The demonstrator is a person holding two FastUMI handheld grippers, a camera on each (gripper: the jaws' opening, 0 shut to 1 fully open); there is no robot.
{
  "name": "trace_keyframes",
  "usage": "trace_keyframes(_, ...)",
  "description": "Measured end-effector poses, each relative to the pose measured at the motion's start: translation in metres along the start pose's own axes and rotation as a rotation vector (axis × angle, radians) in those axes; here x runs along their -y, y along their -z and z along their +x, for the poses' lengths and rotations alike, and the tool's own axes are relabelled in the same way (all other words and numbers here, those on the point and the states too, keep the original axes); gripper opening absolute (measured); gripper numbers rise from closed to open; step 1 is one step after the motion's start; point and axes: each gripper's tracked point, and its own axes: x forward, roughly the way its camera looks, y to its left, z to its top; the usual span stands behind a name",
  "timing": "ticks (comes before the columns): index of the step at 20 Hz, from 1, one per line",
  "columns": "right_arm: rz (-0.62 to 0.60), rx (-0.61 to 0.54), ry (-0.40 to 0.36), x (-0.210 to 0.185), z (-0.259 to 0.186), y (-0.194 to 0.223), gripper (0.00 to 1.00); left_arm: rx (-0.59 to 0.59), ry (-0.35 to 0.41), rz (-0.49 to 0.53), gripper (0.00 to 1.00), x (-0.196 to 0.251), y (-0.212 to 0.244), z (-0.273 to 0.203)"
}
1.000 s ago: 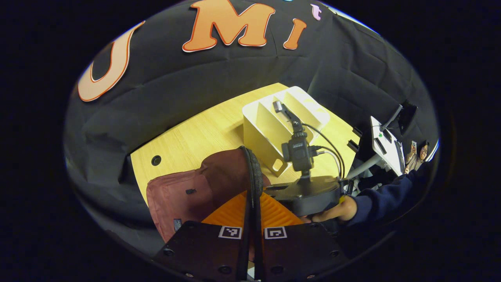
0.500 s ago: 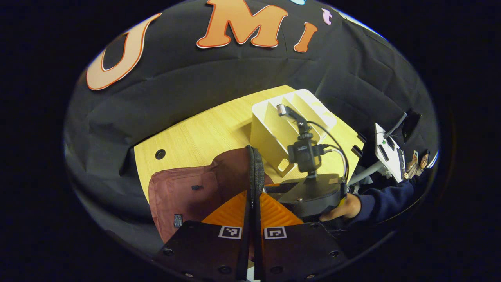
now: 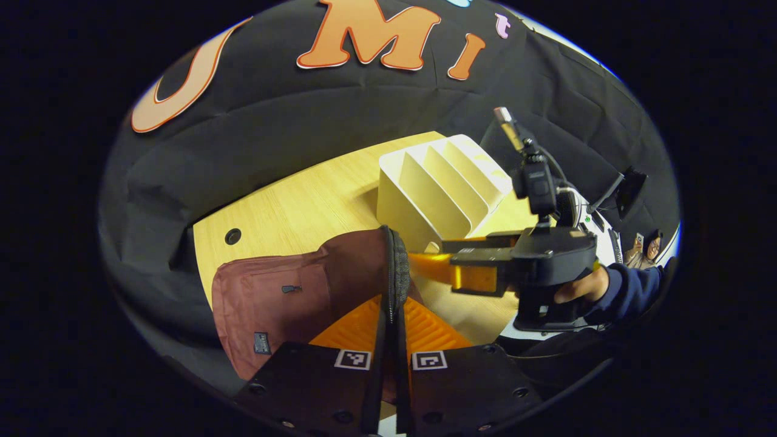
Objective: Open the schoolbag, grab two books from the bookshelf and put them into the schoolbag.
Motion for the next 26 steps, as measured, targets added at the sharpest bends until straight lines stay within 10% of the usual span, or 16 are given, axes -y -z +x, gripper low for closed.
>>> trace_keyframes(15,-0.298,0.243,-0.020,0.141,-0.109,-0.135,0.97,0.131,-0.157,-0.210,0.42,0.132,-0.045,0.054)
trace_keyframes(20,-0.374,0.328,-0.055,0.168,-0.156,-0.166,0.97,0.257,-0.254,-0.241,0.88,0.182,-0.083,0.059)
trace_keyframes(26,-0.435,0.477,-0.074,0.177,-0.208,-0.200,0.97,0.485,-0.404,-0.216,0.92,0.216,-0.139,0.026)
